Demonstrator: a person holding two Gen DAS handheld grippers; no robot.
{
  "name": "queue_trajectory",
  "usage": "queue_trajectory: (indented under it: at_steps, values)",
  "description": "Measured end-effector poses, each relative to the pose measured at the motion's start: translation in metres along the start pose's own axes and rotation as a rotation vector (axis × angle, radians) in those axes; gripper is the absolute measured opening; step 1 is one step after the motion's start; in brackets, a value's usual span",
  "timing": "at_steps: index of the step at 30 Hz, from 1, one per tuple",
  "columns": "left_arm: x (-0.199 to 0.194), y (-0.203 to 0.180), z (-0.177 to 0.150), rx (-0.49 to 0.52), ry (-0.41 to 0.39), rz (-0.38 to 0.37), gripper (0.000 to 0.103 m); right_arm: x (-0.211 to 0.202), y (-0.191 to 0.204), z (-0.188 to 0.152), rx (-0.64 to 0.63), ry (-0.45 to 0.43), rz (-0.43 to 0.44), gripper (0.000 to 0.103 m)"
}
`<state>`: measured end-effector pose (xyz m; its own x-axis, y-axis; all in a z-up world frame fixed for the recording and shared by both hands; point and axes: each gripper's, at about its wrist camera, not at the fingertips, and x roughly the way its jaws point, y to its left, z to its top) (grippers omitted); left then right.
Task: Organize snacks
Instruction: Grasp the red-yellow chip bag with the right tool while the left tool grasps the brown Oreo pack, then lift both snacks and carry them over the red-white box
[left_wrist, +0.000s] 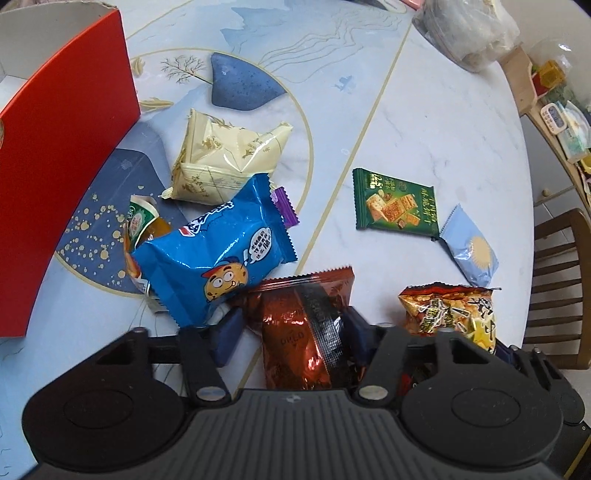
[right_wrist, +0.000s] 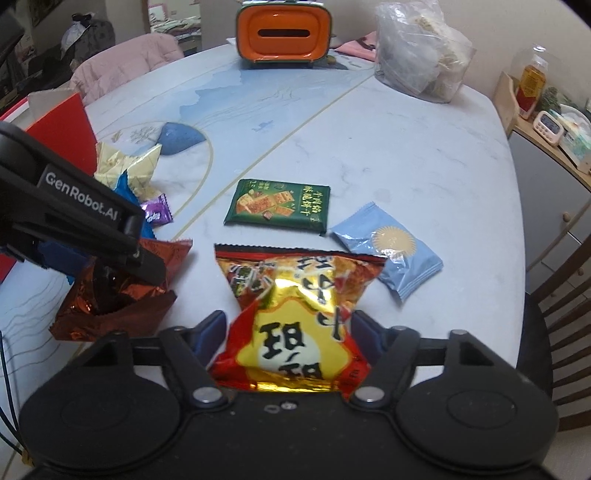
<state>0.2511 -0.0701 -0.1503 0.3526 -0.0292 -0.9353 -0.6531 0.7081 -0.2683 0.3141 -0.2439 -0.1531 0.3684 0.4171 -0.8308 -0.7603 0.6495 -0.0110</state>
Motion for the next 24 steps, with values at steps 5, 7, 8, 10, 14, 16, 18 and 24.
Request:
queue_trajectory:
  at_steps: [5, 7, 8, 10, 14, 16, 18, 24]
  values:
    - [-0.006, -0.003, -0.005, 0.034, -0.014, -0.018, 0.042, -0.007, 0.006, -0.006, 0.018, -0.009, -0.018, 0.066]
    - [-0.007, -0.004, -0.008, 0.047, -0.016, -0.027, 0.04, -0.012, 0.009, -0.008, 0.027, -0.017, -0.026, 0.066]
    - [-0.008, -0.003, -0.009, 0.052, -0.016, -0.033, 0.039, -0.015, 0.01, -0.01, 0.034, -0.021, -0.026, 0.066]
    - [-0.011, -0.001, -0.012, 0.062, -0.015, -0.042, 0.038, -0.021, 0.011, -0.013, 0.052, -0.027, -0.025, 0.065]
    - [-0.019, 0.004, -0.021, 0.087, -0.01, -0.065, 0.038, -0.034, 0.015, -0.019, 0.079, -0.03, -0.035, 0.065]
    - [-0.025, 0.006, -0.026, 0.105, -0.012, -0.082, 0.038, -0.043, 0.017, -0.021, 0.096, -0.037, -0.032, 0.065]
    - [-0.032, 0.01, -0.03, 0.119, -0.014, -0.099, 0.038, -0.052, 0.019, -0.024, 0.114, -0.042, -0.028, 0.064]
    - [-0.058, 0.021, -0.039, 0.168, -0.047, -0.118, 0.038, -0.079, 0.035, -0.027, 0.137, -0.063, -0.011, 0.064]
